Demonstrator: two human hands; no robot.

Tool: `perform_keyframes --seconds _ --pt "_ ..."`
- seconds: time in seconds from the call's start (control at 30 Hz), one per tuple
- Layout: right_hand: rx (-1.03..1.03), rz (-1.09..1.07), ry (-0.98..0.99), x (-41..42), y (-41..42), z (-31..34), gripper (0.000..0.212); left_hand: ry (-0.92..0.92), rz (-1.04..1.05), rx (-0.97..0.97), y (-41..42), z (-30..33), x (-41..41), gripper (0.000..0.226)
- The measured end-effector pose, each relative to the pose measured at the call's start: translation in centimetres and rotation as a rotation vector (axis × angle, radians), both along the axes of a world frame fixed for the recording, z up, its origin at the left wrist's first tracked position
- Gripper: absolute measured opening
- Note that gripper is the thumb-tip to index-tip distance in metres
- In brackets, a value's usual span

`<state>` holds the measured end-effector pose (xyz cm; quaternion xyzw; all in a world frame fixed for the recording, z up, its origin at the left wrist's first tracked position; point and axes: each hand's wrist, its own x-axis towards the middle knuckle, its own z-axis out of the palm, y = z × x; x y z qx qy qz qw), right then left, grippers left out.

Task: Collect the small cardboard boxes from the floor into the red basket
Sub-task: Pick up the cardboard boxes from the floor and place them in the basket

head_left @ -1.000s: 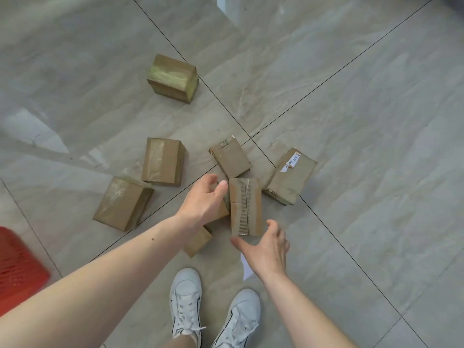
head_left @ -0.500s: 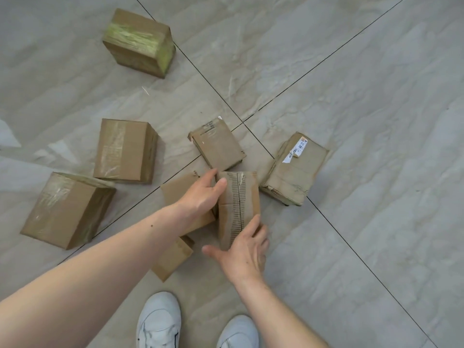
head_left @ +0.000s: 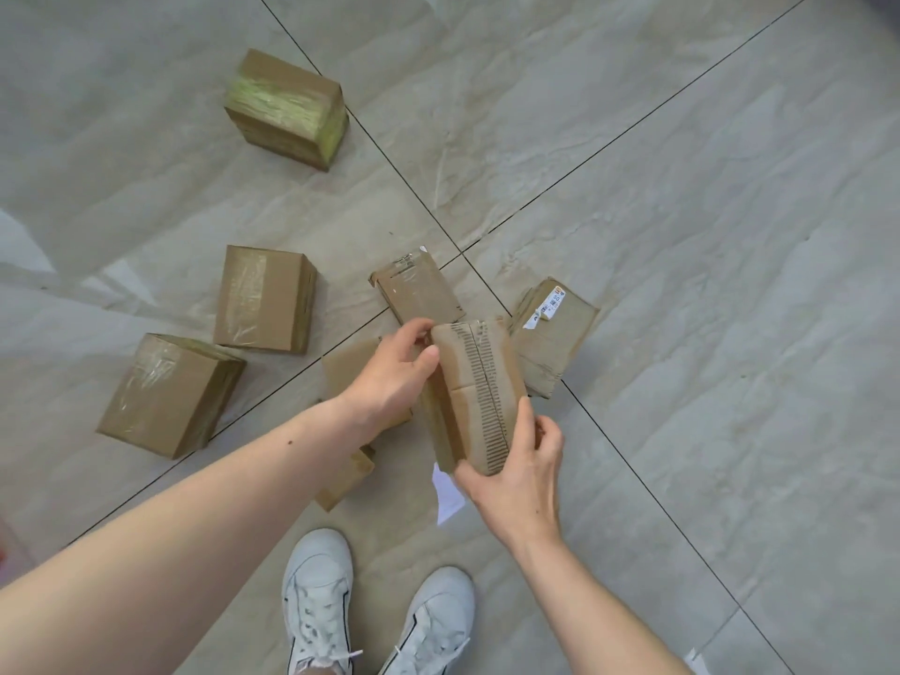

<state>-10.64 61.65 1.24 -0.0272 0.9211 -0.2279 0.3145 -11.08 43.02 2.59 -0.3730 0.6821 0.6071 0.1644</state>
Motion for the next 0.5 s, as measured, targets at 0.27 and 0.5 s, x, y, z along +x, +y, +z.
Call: perform_keyframes --seconds 0.27,0.5 --pt "-0.272 -0.157 0.004 -3.2 -2.2 13.2 0.086 0.022 0.104 -0.065 -3.2 11.9 0.0 0.042" --pt "-0.467 -0.196 -0.043 -3.9 -6.2 21.6 0.066 -0.028 0.044 -0.169 -8.0 19.7 3.2 0.061"
